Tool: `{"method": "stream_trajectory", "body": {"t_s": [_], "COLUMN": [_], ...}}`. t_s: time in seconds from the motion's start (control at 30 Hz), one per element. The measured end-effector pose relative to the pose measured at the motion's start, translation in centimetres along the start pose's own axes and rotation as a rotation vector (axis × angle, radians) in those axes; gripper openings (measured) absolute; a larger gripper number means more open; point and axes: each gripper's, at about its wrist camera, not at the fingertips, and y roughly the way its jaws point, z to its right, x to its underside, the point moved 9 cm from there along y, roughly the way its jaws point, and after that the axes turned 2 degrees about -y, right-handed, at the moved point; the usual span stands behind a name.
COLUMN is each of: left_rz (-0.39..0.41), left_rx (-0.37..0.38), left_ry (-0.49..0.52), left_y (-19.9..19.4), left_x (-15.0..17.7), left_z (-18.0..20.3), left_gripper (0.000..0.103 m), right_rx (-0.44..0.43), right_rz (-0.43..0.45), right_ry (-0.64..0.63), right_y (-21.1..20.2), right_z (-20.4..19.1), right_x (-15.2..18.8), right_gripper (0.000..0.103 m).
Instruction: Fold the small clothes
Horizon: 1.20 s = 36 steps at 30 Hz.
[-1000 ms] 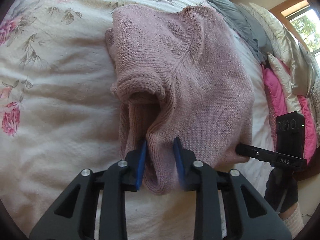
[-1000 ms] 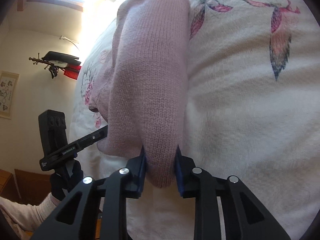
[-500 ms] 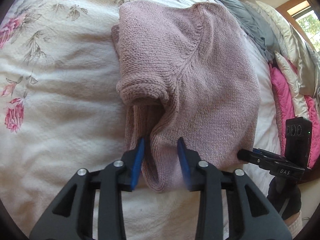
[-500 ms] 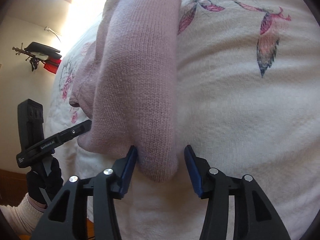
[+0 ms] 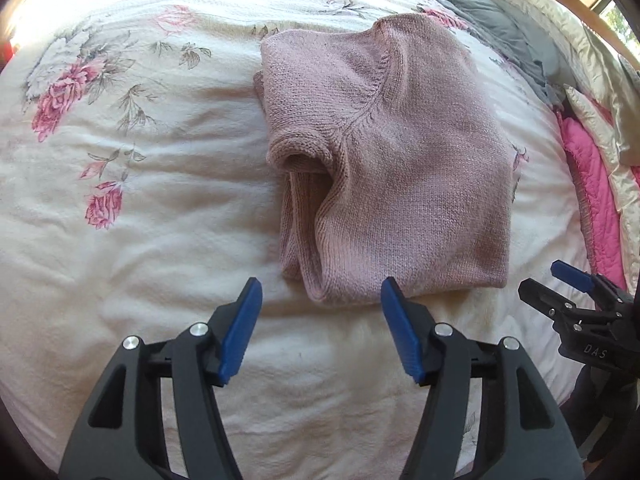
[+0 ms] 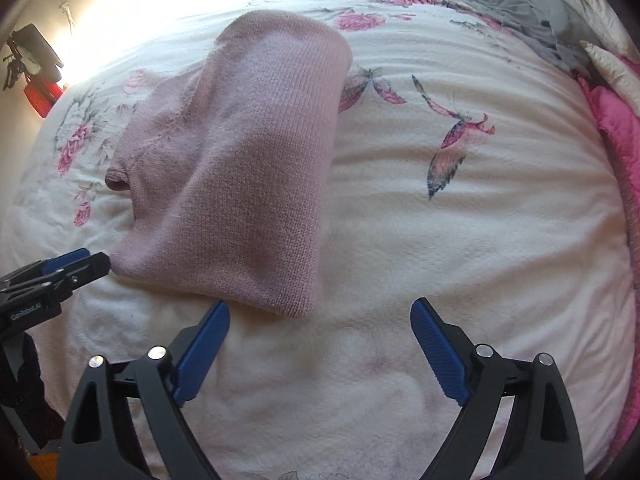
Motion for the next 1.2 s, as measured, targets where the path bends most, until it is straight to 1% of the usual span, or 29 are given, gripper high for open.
{"method": "stream_trajectory", "body": {"t_s": [0.07, 0.17, 0.23, 0.3, 0.37, 0.73, 0.9, 1.2], "left_rz": [0.006, 0.021, 0.033, 0.038, 0.040, 0.043, 0.052, 0.053], "left_rx": [-0.011, -0.036, -0.052, -0.060, -0.065, -0.096, -0.105, -0.113], "left_ry": [-0.008, -0.004, 0.005, 0.015, 0.023, 0.033, 0.040, 0.054], "left_y": [-0.6, -1.5, -2.1, -2.5, -2.8, -3.6, -3.7, -3.6], "left_x": [0.2, 0.4, 0.6, 0.8, 1.0, 2.4, 2.4, 2.2], "left_z": [0.0, -0.3, -0.2, 0.1, 0.2, 0.4, 0.4, 0.7], "left_gripper": [0.063, 0.064, 0.065, 0.066, 0.066, 0.067, 0.068, 0.069], "right_rx": [0.034, 0.072, 0.064, 0.026, 0.006, 0.047, 0.044, 0.078], "right_rz": [0.028, 0.039, 0.043, 0.040, 0.040, 0.044, 0.043, 0.043], "right_ry": [-0.005, 0.016, 0.025, 0.045, 0.065, 0.057, 0.071, 0.064], "right_y": [-0.9, -1.7, -2.1, -2.2, -2.4, -3.8, -3.9, -3.7], "right_z": [-0.1, 0.0, 0.1, -0.4, -0.6, -1.4, -1.4, -1.1], "right_x": [-0.3, -0.6, -0.5, -0.5, -0.3, 0.4, 0.6, 0.6], "right_gripper": [0.097, 0.099, 0.099, 0.099, 0.099, 0.099, 0.099, 0.099]}}
